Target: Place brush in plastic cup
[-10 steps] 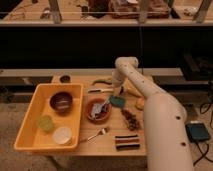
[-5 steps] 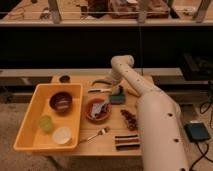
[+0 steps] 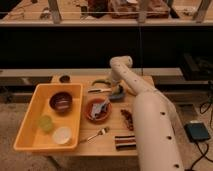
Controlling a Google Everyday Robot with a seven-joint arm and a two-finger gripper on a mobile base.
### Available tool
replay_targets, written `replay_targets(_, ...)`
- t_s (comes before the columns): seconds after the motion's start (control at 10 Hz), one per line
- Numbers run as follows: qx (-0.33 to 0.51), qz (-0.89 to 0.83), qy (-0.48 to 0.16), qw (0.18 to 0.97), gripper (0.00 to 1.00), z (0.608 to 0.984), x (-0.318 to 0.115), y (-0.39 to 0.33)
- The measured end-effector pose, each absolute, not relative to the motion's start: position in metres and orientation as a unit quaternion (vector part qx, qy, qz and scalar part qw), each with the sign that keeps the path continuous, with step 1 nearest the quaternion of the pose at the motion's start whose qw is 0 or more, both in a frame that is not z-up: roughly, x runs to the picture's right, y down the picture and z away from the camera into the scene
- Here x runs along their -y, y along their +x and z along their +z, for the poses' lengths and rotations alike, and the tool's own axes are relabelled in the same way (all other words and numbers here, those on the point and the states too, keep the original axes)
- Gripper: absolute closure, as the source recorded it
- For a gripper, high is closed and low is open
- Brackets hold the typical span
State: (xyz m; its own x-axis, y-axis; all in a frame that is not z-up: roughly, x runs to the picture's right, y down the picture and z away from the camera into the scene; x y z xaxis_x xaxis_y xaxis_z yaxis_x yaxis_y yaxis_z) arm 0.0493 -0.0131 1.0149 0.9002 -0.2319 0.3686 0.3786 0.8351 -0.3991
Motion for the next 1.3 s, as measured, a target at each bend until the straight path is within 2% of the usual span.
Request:
replay_targets(0.2,0.152,-0.159,-0.245,0.944,0.61,1.019,0.008,0.054)
replay_targets(0.8,0.155,-0.155,-0.248,0.944,0.62,1.023,0.004,0.054)
replay_targets(0.9,0.155,-0.153,-0.249,0.944,0.67,1.024,0.003,0.054)
replay_targets(1.2,0.156,-0.114,-0.248,0.949,0.95,1.022,0.006,0.065)
replay_targets(1.3,0.159,-0.094,-0.244,0.952,1.0,1.019,0.008,0.07)
